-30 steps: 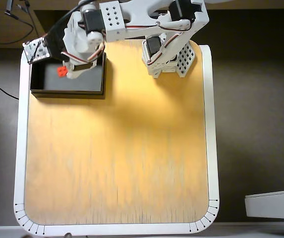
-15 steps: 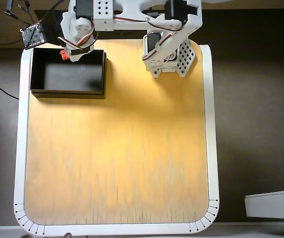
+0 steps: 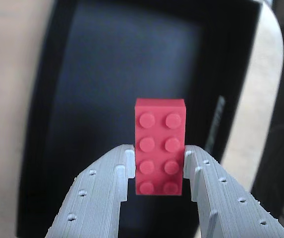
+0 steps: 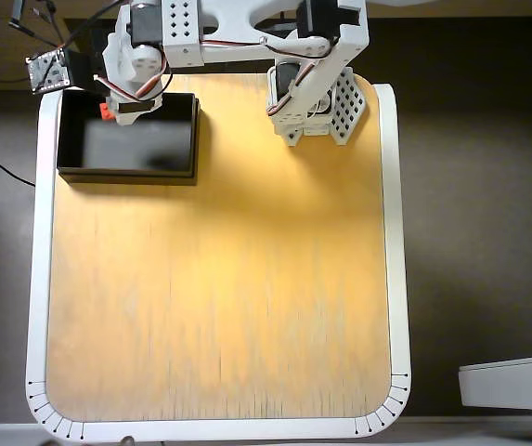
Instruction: Grasp a lego block and put it in the bin.
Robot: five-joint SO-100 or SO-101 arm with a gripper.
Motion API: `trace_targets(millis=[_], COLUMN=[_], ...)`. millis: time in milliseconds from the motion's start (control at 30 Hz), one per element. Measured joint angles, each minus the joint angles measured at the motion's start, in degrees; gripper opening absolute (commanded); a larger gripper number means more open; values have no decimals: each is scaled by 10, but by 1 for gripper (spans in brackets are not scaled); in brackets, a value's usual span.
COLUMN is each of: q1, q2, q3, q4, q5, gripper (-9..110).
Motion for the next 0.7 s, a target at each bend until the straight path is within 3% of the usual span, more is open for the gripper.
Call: trace_targets(millis=[567, 633, 700], q1=[-10, -10, -11], q2=[0, 0, 0], q3=[0, 0, 0], q4=[-8, -8, -8], q5=[3, 3, 3], gripper=[17, 25, 25])
